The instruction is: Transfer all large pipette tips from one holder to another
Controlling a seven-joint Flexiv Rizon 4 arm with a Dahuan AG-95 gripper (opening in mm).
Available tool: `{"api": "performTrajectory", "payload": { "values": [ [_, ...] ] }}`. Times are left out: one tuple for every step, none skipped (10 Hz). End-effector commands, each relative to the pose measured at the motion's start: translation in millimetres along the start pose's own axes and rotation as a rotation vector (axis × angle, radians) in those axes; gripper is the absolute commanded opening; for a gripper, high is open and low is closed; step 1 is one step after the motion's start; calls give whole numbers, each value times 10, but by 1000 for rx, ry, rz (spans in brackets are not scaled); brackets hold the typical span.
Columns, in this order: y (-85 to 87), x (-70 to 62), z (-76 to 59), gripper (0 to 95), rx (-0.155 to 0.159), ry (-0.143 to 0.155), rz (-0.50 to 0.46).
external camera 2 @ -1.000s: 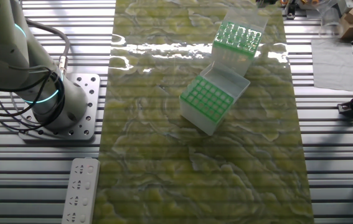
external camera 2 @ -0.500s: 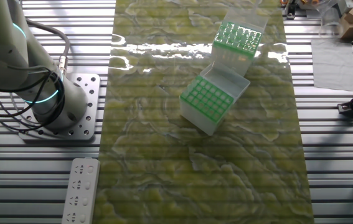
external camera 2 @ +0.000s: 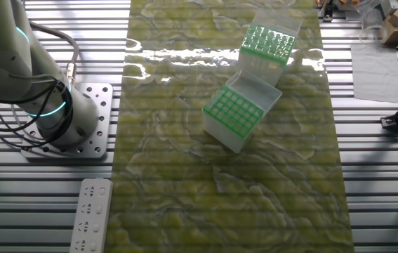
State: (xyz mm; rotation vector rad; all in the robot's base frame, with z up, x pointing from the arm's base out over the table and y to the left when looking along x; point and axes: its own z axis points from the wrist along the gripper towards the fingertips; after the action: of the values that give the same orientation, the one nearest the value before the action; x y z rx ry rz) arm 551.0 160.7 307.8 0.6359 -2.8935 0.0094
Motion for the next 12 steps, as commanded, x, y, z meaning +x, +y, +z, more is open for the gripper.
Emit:
{"api": "performTrajectory", "payload": {
  "values": [
    [-96, 204, -63, 0, 22, 57, -82],
    [-147, 302, -50, 0, 26, 62, -101],
    [-195, 410, -10, 0, 29, 63, -114],
    [-227, 491, 26, 0, 31, 63, -125],
    [-283, 630, 100, 0, 37, 64, -148],
    [-329, 731, 156, 0, 44, 65, -165],
    [-365, 796, 193, 0, 44, 63, -178],
    [-404, 870, 228, 0, 43, 59, -184],
    [-431, 943, 245, 0, 44, 57, -188],
    [-445, 1018, 260, 0, 45, 55, -189],
    [-450, 1074, 290, 0, 48, 48, -187],
    [-451, 1130, 327, 0, 51, 43, -183]
  ]
}}
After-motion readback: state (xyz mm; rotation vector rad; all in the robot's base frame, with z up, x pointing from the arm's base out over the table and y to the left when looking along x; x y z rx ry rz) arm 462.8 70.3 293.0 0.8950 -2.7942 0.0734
